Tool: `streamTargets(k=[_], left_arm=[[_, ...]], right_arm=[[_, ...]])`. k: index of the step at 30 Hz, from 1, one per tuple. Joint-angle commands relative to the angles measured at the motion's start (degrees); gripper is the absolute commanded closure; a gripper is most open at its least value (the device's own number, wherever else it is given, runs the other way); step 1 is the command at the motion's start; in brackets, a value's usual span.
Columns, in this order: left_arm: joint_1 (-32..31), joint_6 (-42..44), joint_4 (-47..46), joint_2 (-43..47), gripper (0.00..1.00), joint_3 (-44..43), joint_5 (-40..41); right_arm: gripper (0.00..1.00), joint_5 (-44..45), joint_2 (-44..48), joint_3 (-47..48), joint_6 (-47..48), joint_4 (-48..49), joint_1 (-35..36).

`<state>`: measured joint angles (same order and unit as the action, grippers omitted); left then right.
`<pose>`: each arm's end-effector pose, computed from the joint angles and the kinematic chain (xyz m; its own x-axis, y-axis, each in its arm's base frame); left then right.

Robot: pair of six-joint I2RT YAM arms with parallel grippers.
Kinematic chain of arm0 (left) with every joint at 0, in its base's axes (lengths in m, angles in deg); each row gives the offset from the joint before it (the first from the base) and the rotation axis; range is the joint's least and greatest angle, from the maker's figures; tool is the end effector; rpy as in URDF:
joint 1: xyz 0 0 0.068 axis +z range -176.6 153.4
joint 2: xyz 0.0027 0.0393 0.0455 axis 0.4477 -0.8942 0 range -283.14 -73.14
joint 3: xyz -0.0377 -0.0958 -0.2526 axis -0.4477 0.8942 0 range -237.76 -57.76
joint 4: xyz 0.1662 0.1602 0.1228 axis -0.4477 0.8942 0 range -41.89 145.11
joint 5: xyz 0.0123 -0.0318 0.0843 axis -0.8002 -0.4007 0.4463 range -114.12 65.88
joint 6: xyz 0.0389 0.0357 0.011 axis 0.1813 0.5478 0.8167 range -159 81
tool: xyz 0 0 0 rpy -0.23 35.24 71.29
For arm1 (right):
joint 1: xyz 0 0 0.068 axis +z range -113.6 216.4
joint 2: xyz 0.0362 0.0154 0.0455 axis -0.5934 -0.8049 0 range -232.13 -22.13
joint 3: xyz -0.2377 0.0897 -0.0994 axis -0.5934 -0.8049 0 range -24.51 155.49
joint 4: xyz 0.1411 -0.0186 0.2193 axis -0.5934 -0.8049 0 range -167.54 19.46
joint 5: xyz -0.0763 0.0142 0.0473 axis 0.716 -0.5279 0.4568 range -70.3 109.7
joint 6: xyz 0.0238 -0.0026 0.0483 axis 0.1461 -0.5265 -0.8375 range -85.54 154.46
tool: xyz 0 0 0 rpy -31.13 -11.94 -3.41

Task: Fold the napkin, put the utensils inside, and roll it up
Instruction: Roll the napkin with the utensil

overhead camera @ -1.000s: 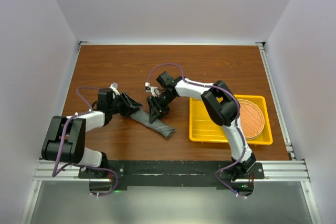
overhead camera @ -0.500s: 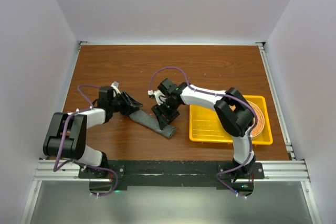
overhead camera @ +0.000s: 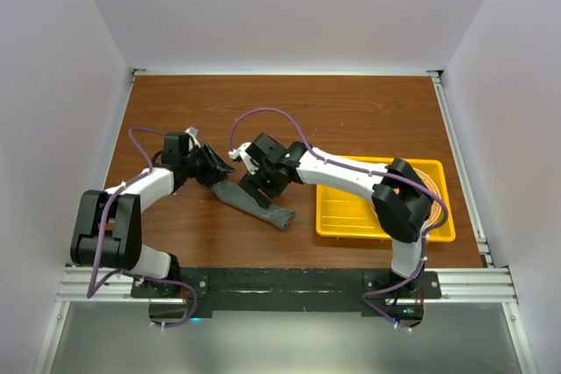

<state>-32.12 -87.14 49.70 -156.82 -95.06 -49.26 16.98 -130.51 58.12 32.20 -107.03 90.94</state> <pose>0.2718 -0.0415 0.1610 -0.7692 -0.6029 -0.2119 -0.3035 0.6364 -0.7092 0.2313 0.3276 0.2147 -0.5456 -0.6981 -0.4637 -0.8056 0.5894 0.0604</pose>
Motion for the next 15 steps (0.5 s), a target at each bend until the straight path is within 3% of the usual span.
streamTargets(k=[1,7,15], left_arm=[[1.0,1.5,5.7,3.4,0.58,-3.8,2.4],[3.7,-0.7,7.9,7.5,0.58,-4.0,2.3],[5.5,-0.4,8.7,9.7,0.58,-2.8,1.9]], right_arm=[[0.24,3.8,-1.5,5.3,4.9,1.0,3.8],[0.22,8.2,-8.2,12.5,6.1,-0.3,8.6],[0.23,19.2,-12.4,13.3,7.9,0.2,11.8]])
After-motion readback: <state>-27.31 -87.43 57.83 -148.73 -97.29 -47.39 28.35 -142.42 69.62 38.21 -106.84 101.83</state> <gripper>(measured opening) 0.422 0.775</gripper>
